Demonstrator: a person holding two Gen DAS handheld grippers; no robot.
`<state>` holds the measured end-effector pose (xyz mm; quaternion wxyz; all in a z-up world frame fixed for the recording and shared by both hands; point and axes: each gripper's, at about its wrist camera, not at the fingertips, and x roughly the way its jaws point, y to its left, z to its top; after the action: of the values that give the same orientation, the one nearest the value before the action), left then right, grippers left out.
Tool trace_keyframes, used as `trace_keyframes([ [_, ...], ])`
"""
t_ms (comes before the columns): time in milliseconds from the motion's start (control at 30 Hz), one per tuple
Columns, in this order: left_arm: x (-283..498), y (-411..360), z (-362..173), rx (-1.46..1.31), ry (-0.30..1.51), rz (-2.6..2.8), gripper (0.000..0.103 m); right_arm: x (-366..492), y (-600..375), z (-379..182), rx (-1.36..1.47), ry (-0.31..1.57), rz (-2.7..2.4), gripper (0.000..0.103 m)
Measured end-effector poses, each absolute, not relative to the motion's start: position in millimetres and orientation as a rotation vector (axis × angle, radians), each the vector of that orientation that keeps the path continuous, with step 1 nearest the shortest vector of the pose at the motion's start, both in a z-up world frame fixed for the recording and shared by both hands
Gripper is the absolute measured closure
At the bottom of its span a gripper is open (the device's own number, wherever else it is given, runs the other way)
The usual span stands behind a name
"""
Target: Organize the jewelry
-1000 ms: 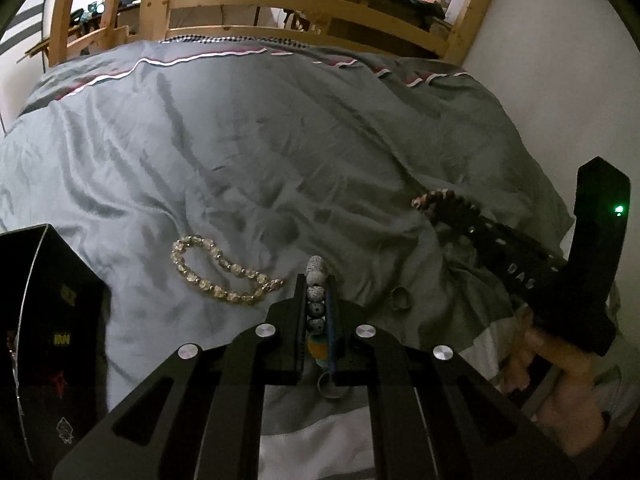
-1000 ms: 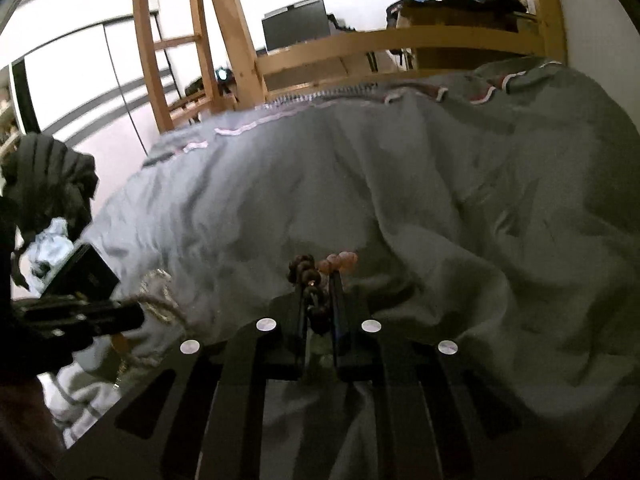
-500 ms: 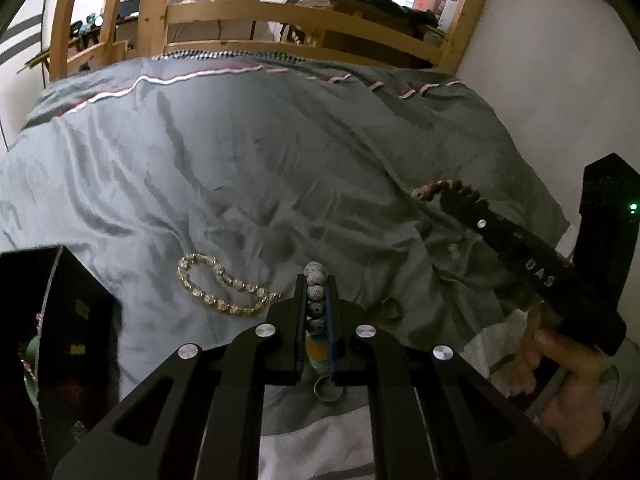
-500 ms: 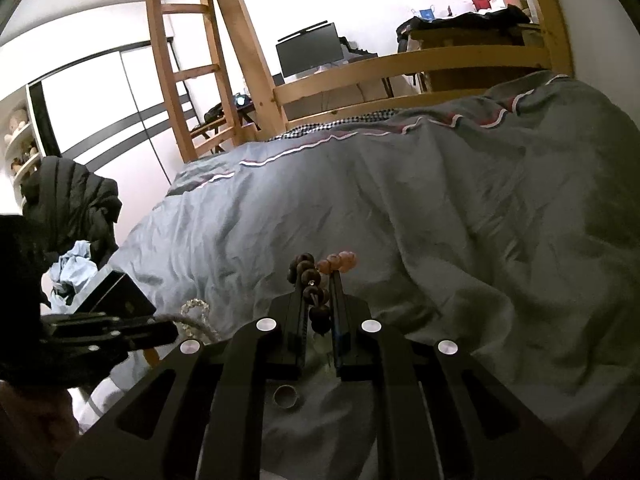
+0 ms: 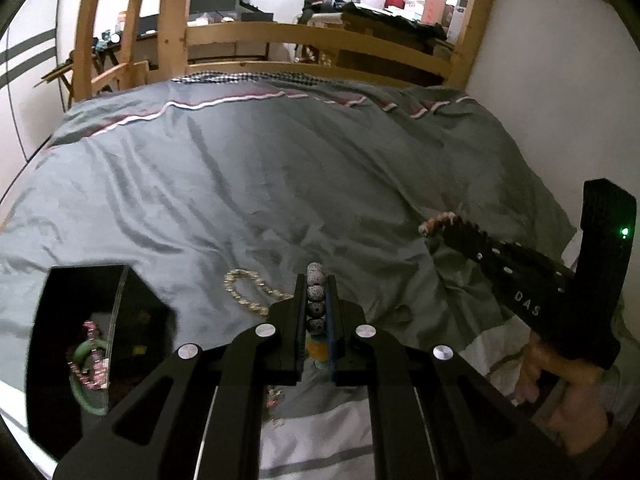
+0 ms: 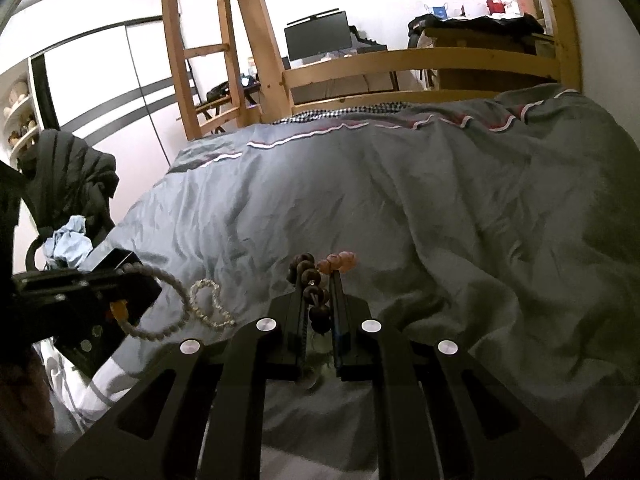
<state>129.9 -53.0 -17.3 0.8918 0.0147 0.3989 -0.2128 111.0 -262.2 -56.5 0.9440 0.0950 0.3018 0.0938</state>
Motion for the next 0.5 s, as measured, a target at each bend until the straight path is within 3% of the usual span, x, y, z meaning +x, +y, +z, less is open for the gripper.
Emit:
trace_keyframes([
  [500,104,-9,18,0.067,0.79,-0.402,0.096,81,-211,-27,0.14,0.705,0.222,0.092],
])
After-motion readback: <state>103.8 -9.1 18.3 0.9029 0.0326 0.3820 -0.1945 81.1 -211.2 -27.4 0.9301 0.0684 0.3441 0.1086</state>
